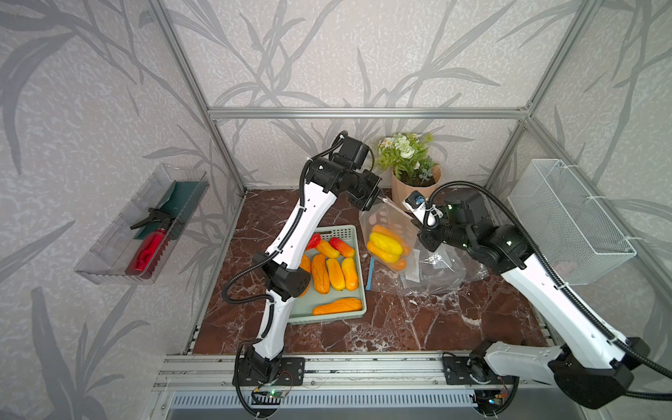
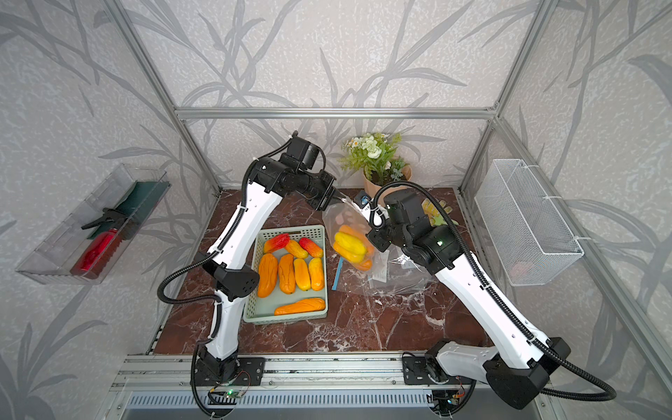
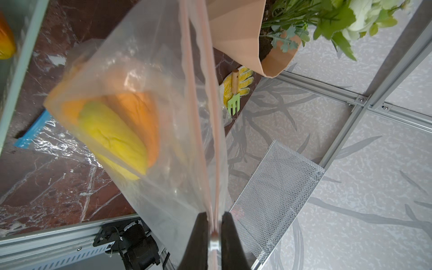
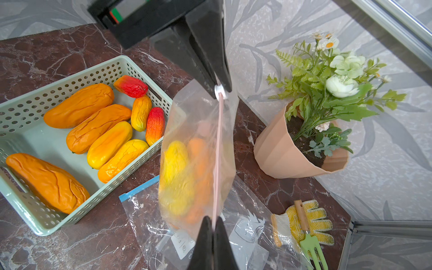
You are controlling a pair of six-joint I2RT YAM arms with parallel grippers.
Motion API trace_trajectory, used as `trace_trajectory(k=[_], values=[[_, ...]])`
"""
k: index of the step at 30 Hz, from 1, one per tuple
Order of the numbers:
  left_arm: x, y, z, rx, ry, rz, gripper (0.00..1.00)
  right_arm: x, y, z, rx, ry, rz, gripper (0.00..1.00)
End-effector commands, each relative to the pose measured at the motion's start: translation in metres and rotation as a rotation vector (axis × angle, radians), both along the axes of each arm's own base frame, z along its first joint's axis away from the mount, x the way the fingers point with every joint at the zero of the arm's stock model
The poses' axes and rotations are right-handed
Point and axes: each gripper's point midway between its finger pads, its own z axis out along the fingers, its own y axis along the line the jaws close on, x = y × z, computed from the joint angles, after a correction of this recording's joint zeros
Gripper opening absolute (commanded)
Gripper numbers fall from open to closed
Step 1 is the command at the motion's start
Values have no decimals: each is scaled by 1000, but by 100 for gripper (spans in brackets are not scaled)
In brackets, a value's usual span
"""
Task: Place the mango in a zip-top bag and seal the zipper
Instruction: Zip the zipper on the zipper food storage bag, then place the zipper food storage bag at the center of the board.
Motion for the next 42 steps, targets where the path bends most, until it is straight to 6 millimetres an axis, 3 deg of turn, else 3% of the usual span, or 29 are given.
trace_trajectory(k=[1,14,17,21,23,26,29,36,41,42], values=[[45,40,-23,124,-66,117,0,-6,-1,21,42,-20,0,0],[89,91,-25,195,-160,198,0,5,-1,27,79,-9,-69,0],[100,95,-23,183,-187,208,0,10,-1,28,83,-8,-86,0],[116,86,-16,135,-250,200,0,25,-5,33,113,-5,-156,0],[126,79,-5,97,-305,195,18,39,-11,38,150,0,-211,0],[133,80,19,80,-404,203,32,62,-11,46,226,17,-249,0],[130,94,35,127,-455,233,47,78,6,56,268,27,-217,0],[106,135,62,269,-532,314,55,86,61,66,346,72,-131,0],[86,159,75,376,-558,352,57,103,75,78,454,105,-168,0],[82,161,75,385,-557,356,56,113,79,71,454,123,-188,0]])
